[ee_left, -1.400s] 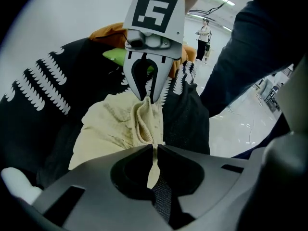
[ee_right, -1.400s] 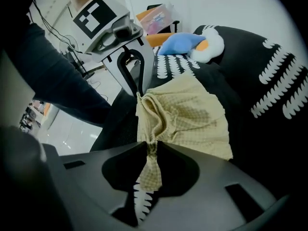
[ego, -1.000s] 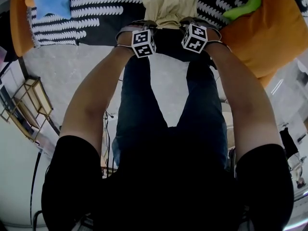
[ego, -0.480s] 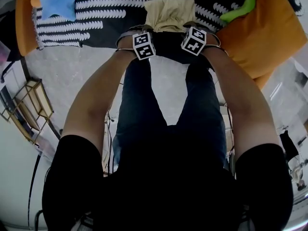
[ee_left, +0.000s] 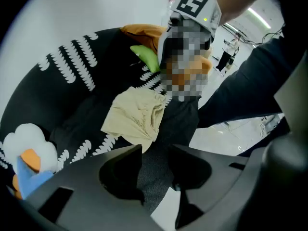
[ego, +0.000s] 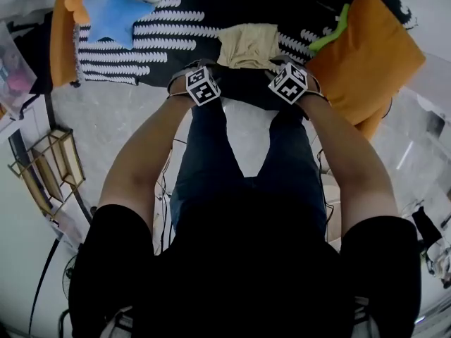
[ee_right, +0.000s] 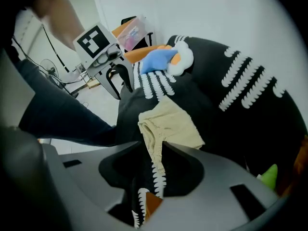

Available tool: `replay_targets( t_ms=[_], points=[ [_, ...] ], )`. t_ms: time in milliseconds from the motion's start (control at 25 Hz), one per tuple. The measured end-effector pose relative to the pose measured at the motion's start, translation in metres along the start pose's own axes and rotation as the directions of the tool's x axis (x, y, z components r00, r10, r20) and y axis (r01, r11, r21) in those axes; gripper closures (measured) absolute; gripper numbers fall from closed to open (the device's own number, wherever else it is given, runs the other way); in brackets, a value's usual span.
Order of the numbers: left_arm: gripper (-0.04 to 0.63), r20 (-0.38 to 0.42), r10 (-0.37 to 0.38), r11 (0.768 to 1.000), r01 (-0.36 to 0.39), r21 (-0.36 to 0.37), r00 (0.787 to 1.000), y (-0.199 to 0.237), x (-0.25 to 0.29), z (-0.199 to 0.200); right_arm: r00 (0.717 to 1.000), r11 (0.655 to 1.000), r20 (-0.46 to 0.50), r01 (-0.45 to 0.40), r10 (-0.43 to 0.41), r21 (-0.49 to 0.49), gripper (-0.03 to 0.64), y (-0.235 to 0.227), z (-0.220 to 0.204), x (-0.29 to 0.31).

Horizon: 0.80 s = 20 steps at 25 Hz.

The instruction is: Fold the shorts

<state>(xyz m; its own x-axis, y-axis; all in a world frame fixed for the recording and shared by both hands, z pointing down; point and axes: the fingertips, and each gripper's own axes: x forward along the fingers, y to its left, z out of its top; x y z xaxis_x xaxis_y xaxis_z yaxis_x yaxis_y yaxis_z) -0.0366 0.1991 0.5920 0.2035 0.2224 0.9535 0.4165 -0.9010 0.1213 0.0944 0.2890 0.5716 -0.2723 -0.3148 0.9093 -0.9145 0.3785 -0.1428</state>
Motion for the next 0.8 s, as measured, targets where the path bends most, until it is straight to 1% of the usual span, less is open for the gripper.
replay_targets(
  t_ms=[120,200,320,400,520,720,800],
  points=[
    [0.411,0.044,0.035,0.999,-0.033,-0.037,0.998,0.009,-0.04,0.013,0.997,1.0,0.074,0.02,-0.02,0.003,0.497,0.005,0.029,-0.039],
    [0.411,0.082,0.049,0.996,-0.042,-0.083,0.995,0.012,-0.069,0.024,0.991,0.999,0.126,0.035,-0.038,0.024,0.505,0.008,0.048,-0.07],
    [0.411,0.155,0.084,0.985,-0.059,-0.162,0.984,0.026,-0.11,0.049,0.972,0.995,0.215,0.079,-0.091,0.062,0.522,-0.004,0.079,-0.115],
    [0.411,0.203,0.11,0.976,-0.067,-0.207,0.973,0.026,-0.135,0.064,0.959,0.991,0.257,0.099,-0.12,0.094,0.526,-0.007,0.088,-0.143],
    [0.419,0.277,0.162,0.964,-0.091,-0.251,0.947,0.029,-0.176,0.087,0.936,0.981,0.309,0.125,-0.167,0.151,0.541,-0.015,0.103,-0.188],
    [0.423,0.386,0.233,0.944,-0.112,-0.311,0.893,0.032,-0.243,0.119,0.884,0.964,0.399,0.173,-0.243,0.203,0.549,-0.032,0.126,-0.269],
    [0.426,0.417,0.253,0.936,-0.113,-0.333,0.873,0.034,-0.268,0.128,0.858,0.949,0.437,0.161,-0.271,0.272,0.556,-0.041,0.131,-0.298]
  ],
)
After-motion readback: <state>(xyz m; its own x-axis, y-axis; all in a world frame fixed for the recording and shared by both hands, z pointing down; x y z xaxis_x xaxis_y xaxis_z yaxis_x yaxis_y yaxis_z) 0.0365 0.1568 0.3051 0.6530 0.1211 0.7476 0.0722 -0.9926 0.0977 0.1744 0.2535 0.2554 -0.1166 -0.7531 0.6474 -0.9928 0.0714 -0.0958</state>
